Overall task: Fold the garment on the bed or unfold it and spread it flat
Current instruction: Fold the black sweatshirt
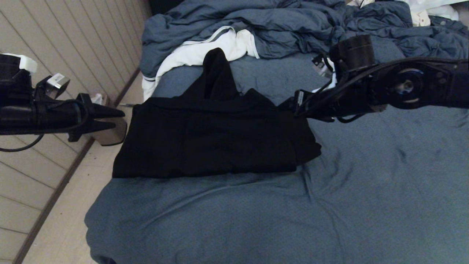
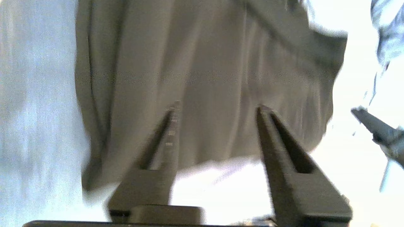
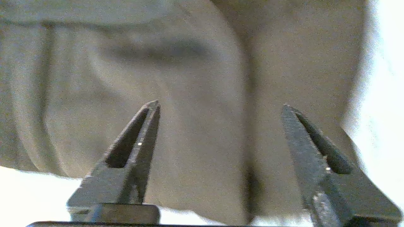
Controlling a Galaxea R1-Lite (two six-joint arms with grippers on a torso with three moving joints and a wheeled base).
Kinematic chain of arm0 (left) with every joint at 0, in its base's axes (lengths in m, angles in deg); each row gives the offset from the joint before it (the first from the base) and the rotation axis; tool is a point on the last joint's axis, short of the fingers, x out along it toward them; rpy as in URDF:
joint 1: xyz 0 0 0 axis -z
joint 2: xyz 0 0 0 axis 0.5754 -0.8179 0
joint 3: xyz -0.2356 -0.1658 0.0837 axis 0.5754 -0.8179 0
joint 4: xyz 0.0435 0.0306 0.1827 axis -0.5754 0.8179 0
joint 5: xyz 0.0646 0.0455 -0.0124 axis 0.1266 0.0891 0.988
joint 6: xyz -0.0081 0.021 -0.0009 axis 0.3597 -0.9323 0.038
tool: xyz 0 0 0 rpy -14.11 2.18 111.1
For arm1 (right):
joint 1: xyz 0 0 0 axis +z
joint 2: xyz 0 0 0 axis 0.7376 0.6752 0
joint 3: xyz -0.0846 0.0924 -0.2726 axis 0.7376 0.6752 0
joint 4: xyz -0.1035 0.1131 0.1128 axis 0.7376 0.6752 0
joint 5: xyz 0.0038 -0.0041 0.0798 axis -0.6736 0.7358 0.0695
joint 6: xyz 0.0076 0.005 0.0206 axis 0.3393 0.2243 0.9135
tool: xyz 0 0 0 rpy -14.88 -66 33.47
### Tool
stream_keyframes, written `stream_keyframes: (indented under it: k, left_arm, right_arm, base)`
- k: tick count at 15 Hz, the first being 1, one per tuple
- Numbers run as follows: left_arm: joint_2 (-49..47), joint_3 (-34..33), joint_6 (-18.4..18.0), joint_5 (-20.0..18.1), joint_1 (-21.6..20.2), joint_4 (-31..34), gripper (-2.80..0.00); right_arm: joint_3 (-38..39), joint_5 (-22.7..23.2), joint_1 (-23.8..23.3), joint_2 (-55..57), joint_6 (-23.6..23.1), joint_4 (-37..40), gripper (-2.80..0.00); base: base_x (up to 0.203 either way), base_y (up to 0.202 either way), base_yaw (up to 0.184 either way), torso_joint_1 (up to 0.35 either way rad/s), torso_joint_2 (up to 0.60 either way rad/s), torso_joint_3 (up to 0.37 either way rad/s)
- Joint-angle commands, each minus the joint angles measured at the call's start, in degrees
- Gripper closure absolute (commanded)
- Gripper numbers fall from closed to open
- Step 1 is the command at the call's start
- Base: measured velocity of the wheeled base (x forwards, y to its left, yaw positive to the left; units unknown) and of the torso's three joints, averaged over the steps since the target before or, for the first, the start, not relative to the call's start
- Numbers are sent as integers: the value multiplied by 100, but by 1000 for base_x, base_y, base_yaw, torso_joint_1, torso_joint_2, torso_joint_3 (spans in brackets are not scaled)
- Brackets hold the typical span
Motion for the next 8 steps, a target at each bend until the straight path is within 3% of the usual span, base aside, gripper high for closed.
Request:
stream_keyframes:
  k: [1, 5, 8]
  left_arm:
    - [725, -637, -1, -53, -67, -3, 0]
    - [813, -1189, 39, -257, -91, -23, 0]
    - [691, -1530, 40, -442, -95, -334, 0]
  right_arm:
    - [543, 11, -86, -634, 22, 16, -280]
    - [1443, 17, -291, -1336, 30, 85, -280]
    - [1628, 17, -309, -1512, 44, 705, -280]
  base:
    - [0, 0, 0, 0, 0, 0]
    - [0, 0, 0, 0, 0, 0]
    - [0, 0, 0, 0, 0, 0]
